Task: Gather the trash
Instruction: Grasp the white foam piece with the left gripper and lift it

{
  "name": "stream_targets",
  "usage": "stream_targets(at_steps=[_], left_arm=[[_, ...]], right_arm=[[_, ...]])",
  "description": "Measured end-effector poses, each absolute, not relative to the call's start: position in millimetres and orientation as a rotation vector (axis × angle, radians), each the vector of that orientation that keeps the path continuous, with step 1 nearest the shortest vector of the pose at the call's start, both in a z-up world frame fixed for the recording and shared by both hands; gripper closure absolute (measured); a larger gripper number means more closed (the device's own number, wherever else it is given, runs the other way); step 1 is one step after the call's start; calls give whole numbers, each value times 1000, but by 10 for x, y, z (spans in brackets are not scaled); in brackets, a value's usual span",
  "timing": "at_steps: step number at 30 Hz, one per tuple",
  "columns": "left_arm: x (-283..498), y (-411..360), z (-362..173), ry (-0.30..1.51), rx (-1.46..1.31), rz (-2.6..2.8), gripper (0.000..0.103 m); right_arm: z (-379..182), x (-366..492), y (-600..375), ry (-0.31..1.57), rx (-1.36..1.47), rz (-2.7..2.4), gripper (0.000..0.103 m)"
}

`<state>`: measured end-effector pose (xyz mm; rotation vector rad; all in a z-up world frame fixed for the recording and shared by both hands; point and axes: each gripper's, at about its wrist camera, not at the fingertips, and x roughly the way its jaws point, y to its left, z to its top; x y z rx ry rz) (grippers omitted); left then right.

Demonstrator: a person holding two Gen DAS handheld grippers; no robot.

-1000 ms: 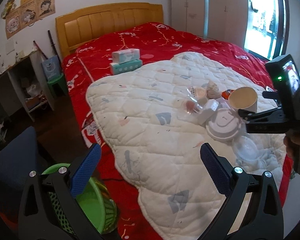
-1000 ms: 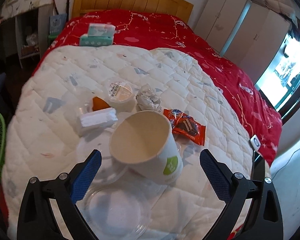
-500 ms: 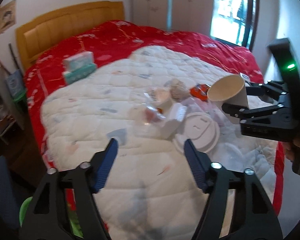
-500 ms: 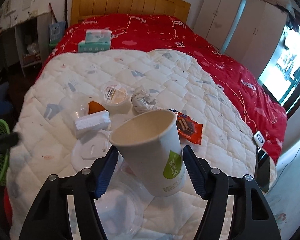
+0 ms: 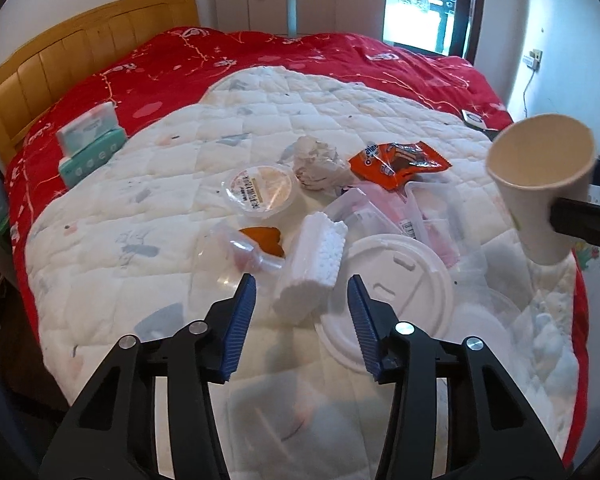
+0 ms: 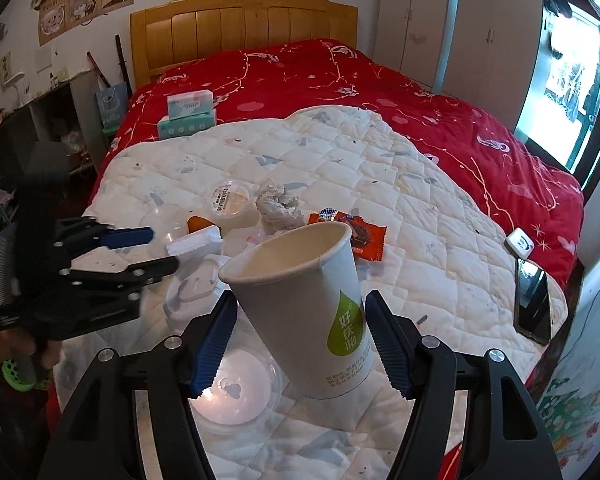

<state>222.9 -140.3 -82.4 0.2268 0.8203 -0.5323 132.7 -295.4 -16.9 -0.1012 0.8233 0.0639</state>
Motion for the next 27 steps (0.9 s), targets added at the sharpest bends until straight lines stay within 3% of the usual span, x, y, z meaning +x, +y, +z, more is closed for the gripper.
stream_targets(at_steps=[4,18,27], left_arm=[[2280,-1445,-877,827,234,-548,75],[1708,-875,-264,724,19,-546,76],[944,83,-88,683,-93,-391,76]], right_arm=[[-167,1255,-2978,822,-86,67,39],[-10,826,-2769,779,-34,106,39],[32,567,-2274,770,-3,217,39]])
